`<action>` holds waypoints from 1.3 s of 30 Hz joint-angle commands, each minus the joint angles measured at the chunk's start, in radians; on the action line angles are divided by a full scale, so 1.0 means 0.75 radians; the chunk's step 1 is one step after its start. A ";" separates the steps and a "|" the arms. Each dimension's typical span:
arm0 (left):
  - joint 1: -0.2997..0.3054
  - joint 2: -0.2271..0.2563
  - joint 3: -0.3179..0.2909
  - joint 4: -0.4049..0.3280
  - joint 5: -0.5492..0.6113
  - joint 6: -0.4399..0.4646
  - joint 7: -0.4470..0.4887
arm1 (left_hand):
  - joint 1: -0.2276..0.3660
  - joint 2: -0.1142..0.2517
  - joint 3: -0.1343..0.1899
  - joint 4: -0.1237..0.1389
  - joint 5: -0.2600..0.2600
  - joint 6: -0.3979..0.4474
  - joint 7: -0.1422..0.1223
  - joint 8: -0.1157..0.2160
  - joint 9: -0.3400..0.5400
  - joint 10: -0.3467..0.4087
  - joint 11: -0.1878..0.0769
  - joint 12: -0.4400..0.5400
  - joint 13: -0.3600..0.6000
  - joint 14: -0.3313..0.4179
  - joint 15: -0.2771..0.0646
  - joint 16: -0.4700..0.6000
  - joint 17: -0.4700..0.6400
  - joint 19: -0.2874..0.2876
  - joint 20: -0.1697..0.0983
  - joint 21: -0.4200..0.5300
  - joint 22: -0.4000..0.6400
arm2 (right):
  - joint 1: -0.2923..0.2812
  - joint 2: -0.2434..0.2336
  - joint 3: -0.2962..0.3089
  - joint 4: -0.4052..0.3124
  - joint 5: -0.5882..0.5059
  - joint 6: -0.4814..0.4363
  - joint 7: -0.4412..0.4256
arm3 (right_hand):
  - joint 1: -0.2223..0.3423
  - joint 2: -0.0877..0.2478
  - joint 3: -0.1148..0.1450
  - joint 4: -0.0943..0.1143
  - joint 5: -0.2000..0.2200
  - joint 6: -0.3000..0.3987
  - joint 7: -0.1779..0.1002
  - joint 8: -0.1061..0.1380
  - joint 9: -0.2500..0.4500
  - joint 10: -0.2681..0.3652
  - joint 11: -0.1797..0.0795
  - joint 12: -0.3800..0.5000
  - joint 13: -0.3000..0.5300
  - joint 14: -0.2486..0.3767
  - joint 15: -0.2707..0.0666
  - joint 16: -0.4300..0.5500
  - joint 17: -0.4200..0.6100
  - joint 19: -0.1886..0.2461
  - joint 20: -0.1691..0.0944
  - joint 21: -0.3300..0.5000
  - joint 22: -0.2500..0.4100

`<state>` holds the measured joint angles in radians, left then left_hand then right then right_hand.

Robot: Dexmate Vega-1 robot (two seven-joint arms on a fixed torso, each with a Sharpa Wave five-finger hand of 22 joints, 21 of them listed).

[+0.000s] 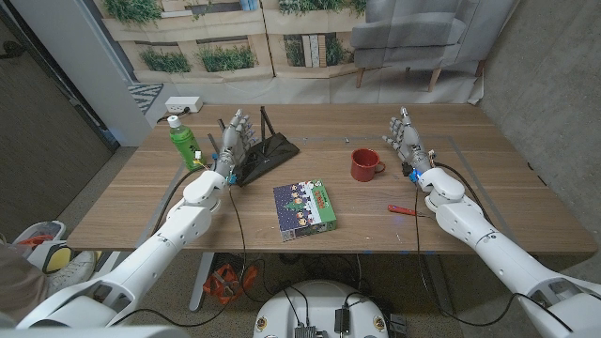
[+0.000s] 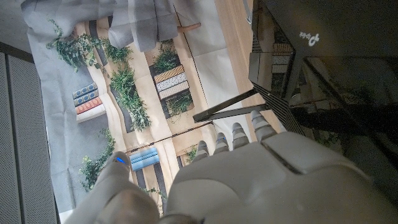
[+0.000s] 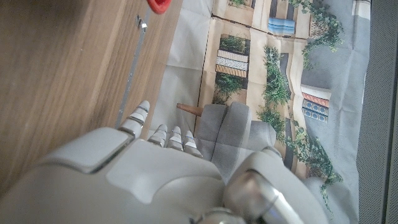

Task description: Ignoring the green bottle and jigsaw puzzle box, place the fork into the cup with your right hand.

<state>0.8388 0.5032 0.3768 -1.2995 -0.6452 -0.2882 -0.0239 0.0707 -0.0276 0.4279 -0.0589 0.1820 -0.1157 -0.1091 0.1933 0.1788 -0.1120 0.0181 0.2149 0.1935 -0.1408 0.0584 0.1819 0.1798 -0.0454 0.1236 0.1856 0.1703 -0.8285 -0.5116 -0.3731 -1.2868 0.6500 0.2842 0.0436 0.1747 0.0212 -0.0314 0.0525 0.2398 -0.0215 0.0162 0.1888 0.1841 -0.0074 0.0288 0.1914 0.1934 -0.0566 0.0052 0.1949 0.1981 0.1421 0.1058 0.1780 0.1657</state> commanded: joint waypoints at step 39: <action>0.067 0.030 0.006 -0.089 0.009 0.012 0.017 | 0.007 0.012 0.005 -0.013 0.009 0.024 0.003 0.003 0.003 0.009 0.008 0.010 0.002 -0.030 0.010 0.006 0.005 -0.006 0.000 0.008 0.007 | -0.031 -0.074 -0.005 -0.048 -0.112 0.062 -0.036 | 0.047 -0.001 0.007 -0.021 -0.012 -0.003 -0.002 0.013 0.007 0.002 0.026 0.008 0.003 -0.027 -0.020 0.002 0.001 0.000 -0.004 0.008 0.005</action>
<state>0.8681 0.5124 0.3839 -1.3286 -0.6328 -0.2779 -0.0047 0.0732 -0.0250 0.4315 -0.0635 0.1820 -0.1063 -0.1071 0.1931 0.1794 -0.1098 0.0201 0.2187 0.1933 -0.1510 0.0640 0.1819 0.1797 -0.0454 0.1234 0.1856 0.1699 -0.8332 -0.5406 -0.3770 -1.3019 0.6066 0.2977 0.0297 0.1972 0.0224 -0.0282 0.0434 0.2320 -0.0215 0.0161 0.1924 0.1839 -0.0077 0.0394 0.1913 0.1932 -0.0673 -0.0057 0.1950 0.1979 0.1461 0.0938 0.1816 0.1653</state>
